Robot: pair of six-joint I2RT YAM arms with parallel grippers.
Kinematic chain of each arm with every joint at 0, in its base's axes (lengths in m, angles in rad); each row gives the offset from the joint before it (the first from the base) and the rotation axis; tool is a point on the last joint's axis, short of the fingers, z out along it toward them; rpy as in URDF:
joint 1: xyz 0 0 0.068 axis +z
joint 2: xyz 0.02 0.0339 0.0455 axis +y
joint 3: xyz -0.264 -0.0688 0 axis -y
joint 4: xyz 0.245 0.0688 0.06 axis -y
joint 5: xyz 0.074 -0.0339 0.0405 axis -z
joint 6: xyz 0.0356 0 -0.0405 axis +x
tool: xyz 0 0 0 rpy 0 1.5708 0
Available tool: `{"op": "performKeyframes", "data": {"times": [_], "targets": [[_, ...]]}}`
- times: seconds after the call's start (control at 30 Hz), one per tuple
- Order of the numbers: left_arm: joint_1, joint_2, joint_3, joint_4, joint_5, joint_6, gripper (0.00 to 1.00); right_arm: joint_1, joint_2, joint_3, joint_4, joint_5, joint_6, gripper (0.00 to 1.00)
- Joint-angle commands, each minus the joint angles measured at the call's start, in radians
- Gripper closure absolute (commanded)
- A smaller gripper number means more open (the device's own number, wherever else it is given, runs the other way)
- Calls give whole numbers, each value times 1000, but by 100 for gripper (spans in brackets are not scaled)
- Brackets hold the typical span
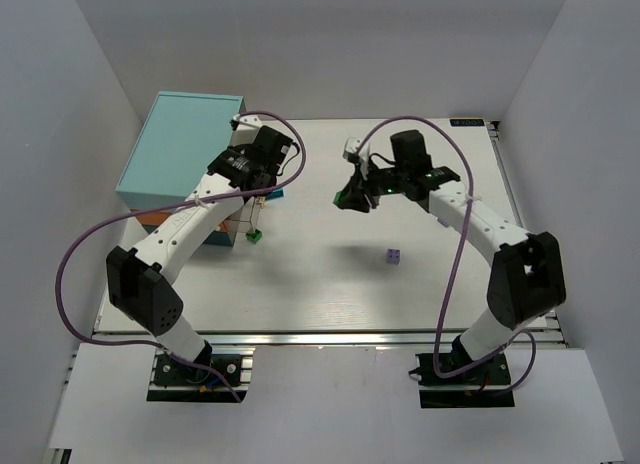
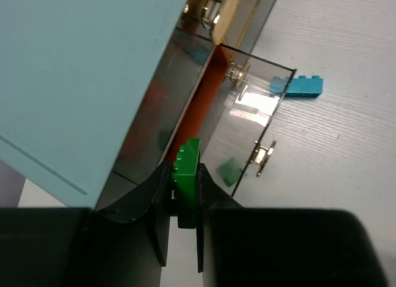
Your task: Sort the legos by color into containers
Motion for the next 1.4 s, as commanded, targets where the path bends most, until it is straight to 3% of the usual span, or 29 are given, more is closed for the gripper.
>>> {"op": "performKeyframes", "data": {"times": [0.0, 0.13, 0.27, 0.43, 0.53, 0.57, 0.63, 0.7, 0.77, 0.8, 0.87, 0.9, 0.93, 1.0, 1.1, 1.37], "targets": [[14, -5, -4, -15, -68, -3, 71, 72, 77, 108, 183, 50, 225, 100], [36, -1, 1, -20, -42, -2, 43, 121, 208, 277, 252, 65, 420, 100], [46, -16, 11, -23, -13, 0, 30, 170, 369, 439, 317, 87, 610, 100], [46, -50, 51, -64, 24, -29, 31, 204, 522, 647, 326, 91, 759, 100], [46, -120, 50, -114, 59, -75, 65, 237, 601, 759, 347, 80, 808, 100], [46, -148, 42, -117, 73, -84, 83, 245, 631, 776, 358, 76, 824, 100], [46, -236, -10, -112, 122, -109, 88, 268, 659, 816, 393, 77, 851, 100], [46, -327, -50, -97, 200, -109, 85, 291, 693, 842, 413, 80, 856, 100], [46, -372, -111, -74, 260, -109, 73, 303, 720, 855, 416, 93, 847, 100], [46, -393, -134, -65, 286, -111, 59, 313, 725, 856, 418, 100, 839, 97], [46, -454, -211, -19, 377, -105, 49, 328, 740, 859, 418, 125, 816, 88], [46, -474, -237, -6, 401, -108, 44, 334, 745, 859, 418, 133, 810, 75], [46, -509, -289, 36, 456, -101, 38, 337, 748, 858, 415, 139, 805, 69], [46, -540, -334, 72, 501, -98, 34, 336, 748, 855, 416, 151, 805, 59], [46, -582, -410, 153, 607, -59, 33, 328, 739, 853, 432, 149, 821, 53], [26, -573, -507, 227, 695, -86, 38, 299, 659, 807, 455, 133, 835, 44]]}}
